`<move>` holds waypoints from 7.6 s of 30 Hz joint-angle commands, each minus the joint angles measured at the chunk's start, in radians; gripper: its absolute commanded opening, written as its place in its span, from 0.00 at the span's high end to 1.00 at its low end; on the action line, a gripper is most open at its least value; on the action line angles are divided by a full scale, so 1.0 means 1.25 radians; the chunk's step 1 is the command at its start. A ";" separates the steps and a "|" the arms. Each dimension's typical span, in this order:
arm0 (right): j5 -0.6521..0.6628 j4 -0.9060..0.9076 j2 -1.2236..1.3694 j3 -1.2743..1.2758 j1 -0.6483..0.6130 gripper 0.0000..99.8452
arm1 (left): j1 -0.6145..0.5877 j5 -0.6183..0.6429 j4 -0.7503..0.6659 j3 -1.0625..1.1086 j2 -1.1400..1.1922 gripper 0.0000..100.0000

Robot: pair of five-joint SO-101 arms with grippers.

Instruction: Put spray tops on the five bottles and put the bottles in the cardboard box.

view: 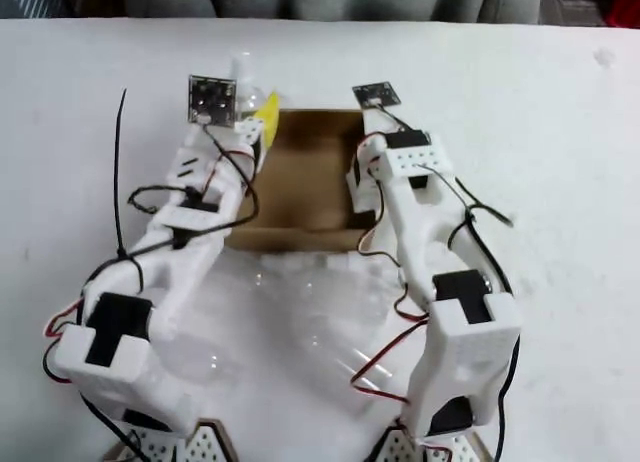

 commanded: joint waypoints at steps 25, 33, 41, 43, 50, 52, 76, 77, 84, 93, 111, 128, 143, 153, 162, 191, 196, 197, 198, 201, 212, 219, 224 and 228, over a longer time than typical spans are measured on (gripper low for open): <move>0.004 -0.007 -0.040 -0.036 0.026 0.81 | -0.006 -0.010 -0.027 -0.020 0.006 0.98; 0.004 -0.007 -0.040 -0.036 0.025 0.81 | -0.006 -0.011 -0.028 -0.112 0.127 0.98; 0.004 -0.010 -0.040 -0.037 0.026 0.81 | -0.003 -0.011 -0.028 -0.124 0.143 0.98; 0.004 -0.010 -0.040 -0.037 0.026 0.81 | -0.004 -0.011 -0.028 -0.124 0.143 0.98; 0.004 -0.012 -0.040 -0.037 0.026 0.81 | 0.009 -0.158 -0.028 -0.122 0.149 0.98; 0.004 -0.012 -0.040 -0.037 0.026 0.81 | 0.009 -0.131 -0.028 -0.122 0.149 0.98; 0.004 -0.010 -0.040 -0.037 0.026 0.81 | -0.028 -0.021 0.128 -0.203 0.149 0.98; 0.004 -0.010 -0.040 -0.037 0.026 0.81 | -0.028 -0.021 0.129 -0.204 0.149 0.98; 0.004 -0.010 -0.040 -0.037 0.026 0.81 | -0.024 -0.022 0.129 -0.200 0.149 0.98; 0.004 -0.012 -0.040 -0.037 0.028 0.81 | -0.026 -0.022 0.122 -0.171 0.145 0.83; 0.004 -0.012 -0.040 -0.037 0.028 0.81 | -0.029 -0.015 0.043 -0.126 0.142 0.71; 0.004 -0.013 -0.040 -0.037 0.028 0.81 | -0.047 -0.014 0.043 -0.126 0.128 0.70; 0.004 -0.013 -0.040 -0.037 0.028 0.81 | -0.048 -0.016 0.135 -0.055 -0.017 0.70; 0.004 -0.013 -0.040 -0.036 0.028 0.81 | -0.050 -0.022 0.334 -0.052 -0.116 0.70; 0.002 -0.012 -0.039 -0.031 0.028 0.81 | -0.051 -0.022 0.520 0.041 -0.296 0.71; 0.001 -0.006 -0.046 -0.018 0.028 0.80 | -0.068 -0.090 1.340 0.099 -0.794 0.71; 0.002 0.036 -0.047 -0.064 0.009 0.80 | -0.067 -0.108 1.364 0.099 -0.857 0.71; 0.002 0.061 -0.047 -0.081 0.004 0.78 | -0.064 -0.137 1.374 0.099 -0.871 0.71; 0.002 0.085 -0.046 -0.103 0.002 0.76 | -0.061 -0.176 1.386 0.099 -0.878 0.71; 0.004 0.155 -0.040 -0.162 0.001 0.68 | -0.062 -0.266 1.405 0.099 -0.894 0.71; 0.113 0.379 -0.047 -0.313 -0.029 0.83 | -0.067 -0.566 1.414 0.099 -0.893 0.71; 0.114 0.492 -0.057 -0.381 0.031 0.86 | -0.066 -0.695 1.413 0.099 -0.893 0.71; 0.115 0.489 -0.128 -0.295 0.087 0.94 | -0.060 -0.805 1.397 0.102 -0.892 0.71; 0.146 0.489 -0.209 -0.189 0.125 0.95 | -0.058 -0.889 1.328 0.160 -0.892 0.71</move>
